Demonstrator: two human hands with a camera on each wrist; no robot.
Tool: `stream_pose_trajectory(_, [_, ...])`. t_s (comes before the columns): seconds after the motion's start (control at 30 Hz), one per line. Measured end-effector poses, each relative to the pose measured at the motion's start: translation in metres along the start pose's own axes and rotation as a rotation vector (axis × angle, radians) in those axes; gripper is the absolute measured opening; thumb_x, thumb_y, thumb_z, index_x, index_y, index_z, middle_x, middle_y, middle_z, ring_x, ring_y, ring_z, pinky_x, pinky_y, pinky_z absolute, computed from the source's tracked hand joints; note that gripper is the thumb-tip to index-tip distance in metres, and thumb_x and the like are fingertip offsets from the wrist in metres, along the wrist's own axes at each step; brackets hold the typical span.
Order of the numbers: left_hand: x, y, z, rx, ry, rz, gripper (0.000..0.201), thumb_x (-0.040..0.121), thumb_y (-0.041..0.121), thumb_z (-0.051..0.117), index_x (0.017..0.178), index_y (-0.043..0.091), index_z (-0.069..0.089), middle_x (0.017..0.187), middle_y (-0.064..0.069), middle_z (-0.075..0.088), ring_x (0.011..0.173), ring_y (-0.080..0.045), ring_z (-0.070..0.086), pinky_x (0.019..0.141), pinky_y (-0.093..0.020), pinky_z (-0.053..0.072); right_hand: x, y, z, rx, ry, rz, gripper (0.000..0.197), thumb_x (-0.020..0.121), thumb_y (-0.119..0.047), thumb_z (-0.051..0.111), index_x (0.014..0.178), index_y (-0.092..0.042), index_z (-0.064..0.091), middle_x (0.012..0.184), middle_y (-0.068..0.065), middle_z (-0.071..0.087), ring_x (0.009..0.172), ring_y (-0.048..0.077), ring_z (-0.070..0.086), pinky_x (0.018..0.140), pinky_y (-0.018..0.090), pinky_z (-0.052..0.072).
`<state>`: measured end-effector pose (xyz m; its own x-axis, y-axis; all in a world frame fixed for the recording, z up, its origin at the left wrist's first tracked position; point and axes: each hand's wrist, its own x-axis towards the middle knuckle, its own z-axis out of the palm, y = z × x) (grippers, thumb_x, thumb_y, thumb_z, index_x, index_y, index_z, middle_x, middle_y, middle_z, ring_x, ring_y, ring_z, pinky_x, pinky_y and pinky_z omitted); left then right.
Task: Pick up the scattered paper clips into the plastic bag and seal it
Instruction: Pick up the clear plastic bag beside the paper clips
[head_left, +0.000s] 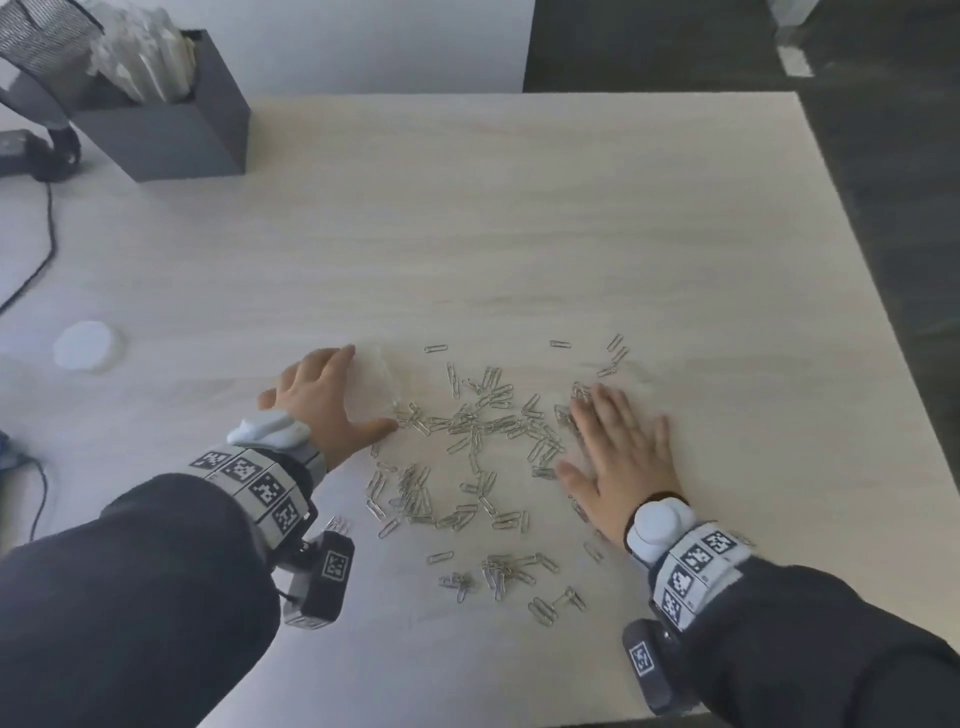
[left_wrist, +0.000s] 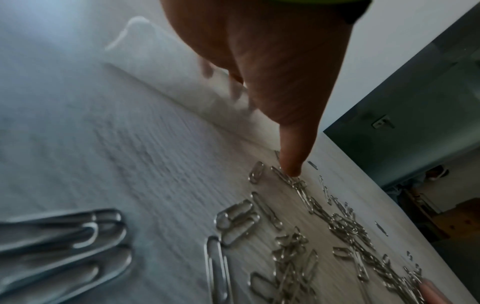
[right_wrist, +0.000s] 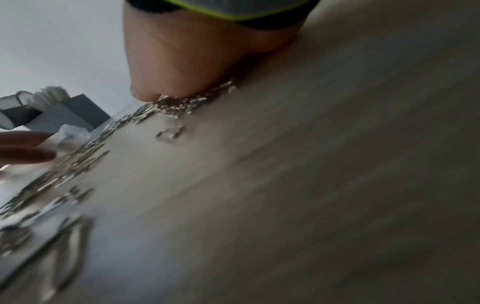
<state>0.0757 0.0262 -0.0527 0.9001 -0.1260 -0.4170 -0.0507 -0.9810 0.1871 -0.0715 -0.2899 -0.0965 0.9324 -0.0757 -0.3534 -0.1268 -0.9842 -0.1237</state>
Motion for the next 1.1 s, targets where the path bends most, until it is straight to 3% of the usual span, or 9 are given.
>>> stream_pose_trajectory(0.13, [0.009,0.003,0.005,-0.034,0.028,0.005,0.096,0.068,0.070,0.075,0.149,0.037,0.036,0.150,0.001,0.036,0.139,-0.032,0.031,0.110,-0.054,0.032,-0.005,-0.004,-0.003,0.072,0.024,-0.126,0.073,0.089,-0.069,0.022,0.151,-0.037,0.001,0.162,-0.005,-0.014,0.148,0.016,-0.014,0.116,0.060,0.000])
stream_pose_trajectory(0.27, [0.014,-0.003,0.005,-0.101,0.048,-0.001,0.077,0.070,0.063,0.075,0.138,0.041,0.047,0.143,0.003,0.042,0.135,-0.031,0.035,0.108,-0.052,0.032,0.023,0.020,-0.016,0.163,0.131,0.085,0.077,0.087,-0.073,0.017,0.151,-0.033,0.002,0.162,-0.001,-0.012,0.149,0.020,-0.007,0.116,0.053,0.002])
stream_pose_trajectory(0.43, [0.008,-0.012,0.001,-0.221,0.047,0.009,0.073,0.072,0.054,0.078,0.137,0.039,0.046,0.145,0.003,0.046,0.137,-0.027,0.040,0.109,-0.051,0.031,0.063,0.037,-0.026,0.098,0.115,0.192,0.083,0.084,-0.075,0.012,0.152,-0.028,0.004,0.163,-0.002,-0.005,0.149,0.018,-0.005,0.117,0.059,0.006])
stream_pose_trajectory(0.67, [-0.014,-0.021,0.002,-0.292,0.005,0.046,0.074,0.077,0.052,0.076,0.141,0.037,0.043,0.144,0.004,0.054,0.137,-0.023,0.046,0.115,-0.048,0.023,0.045,0.000,-0.024,-0.010,-0.038,-0.025,0.087,0.084,-0.080,0.005,0.152,-0.028,-0.010,0.159,-0.003,-0.022,0.146,0.017,-0.019,0.117,0.055,-0.006])
stream_pose_trajectory(0.77, [-0.026,-0.018,0.009,-0.273,-0.034,0.103,0.079,0.075,0.059,0.071,0.144,0.039,0.039,0.143,0.006,0.055,0.134,-0.019,0.049,0.115,-0.045,0.021,0.027,-0.010,-0.022,-0.029,-0.068,-0.092,0.088,0.082,-0.083,0.012,0.151,-0.032,-0.010,0.159,-0.005,-0.023,0.146,0.016,-0.021,0.118,0.056,-0.004])
stream_pose_trajectory(0.87, [-0.036,-0.014,0.017,-0.200,-0.070,0.132,0.086,0.066,0.073,0.063,0.143,0.045,0.035,0.140,0.011,0.056,0.130,-0.015,0.052,0.113,-0.043,0.021,0.016,-0.017,-0.023,-0.042,-0.062,-0.110,0.090,0.077,-0.086,0.024,0.150,-0.039,0.001,0.162,-0.010,-0.010,0.148,0.015,-0.009,0.118,0.052,0.005])
stream_pose_trajectory(0.93, [-0.041,-0.011,0.021,-0.168,-0.084,0.132,0.087,0.064,0.079,0.062,0.140,0.049,0.033,0.138,0.014,0.057,0.128,-0.013,0.053,0.111,-0.042,0.022,0.011,-0.020,-0.027,-0.036,-0.037,-0.101,0.087,0.074,-0.085,0.035,0.147,-0.042,0.015,0.160,-0.011,0.008,0.145,0.018,0.011,0.113,0.047,0.019])
stream_pose_trajectory(1.0, [-0.048,-0.007,0.024,-0.167,-0.077,0.131,0.085,0.061,0.083,0.062,0.135,0.051,0.035,0.135,0.016,0.058,0.125,-0.012,0.054,0.110,-0.042,0.023,0.008,-0.023,-0.031,-0.024,-0.001,-0.112,0.079,0.074,-0.079,0.045,0.142,-0.043,0.027,0.150,-0.008,0.028,0.132,0.021,0.030,0.104,0.044,0.033])
stream_pose_trajectory(1.1, [-0.061,0.000,0.027,-0.203,-0.060,0.155,0.085,0.058,0.085,0.061,0.132,0.050,0.040,0.130,0.021,0.058,0.122,-0.008,0.055,0.110,-0.041,0.022,0.007,-0.026,-0.031,0.074,0.019,-0.134,0.063,0.079,-0.063,0.058,0.135,-0.037,0.044,0.131,-0.003,0.043,0.115,0.022,0.043,0.094,0.040,0.045])
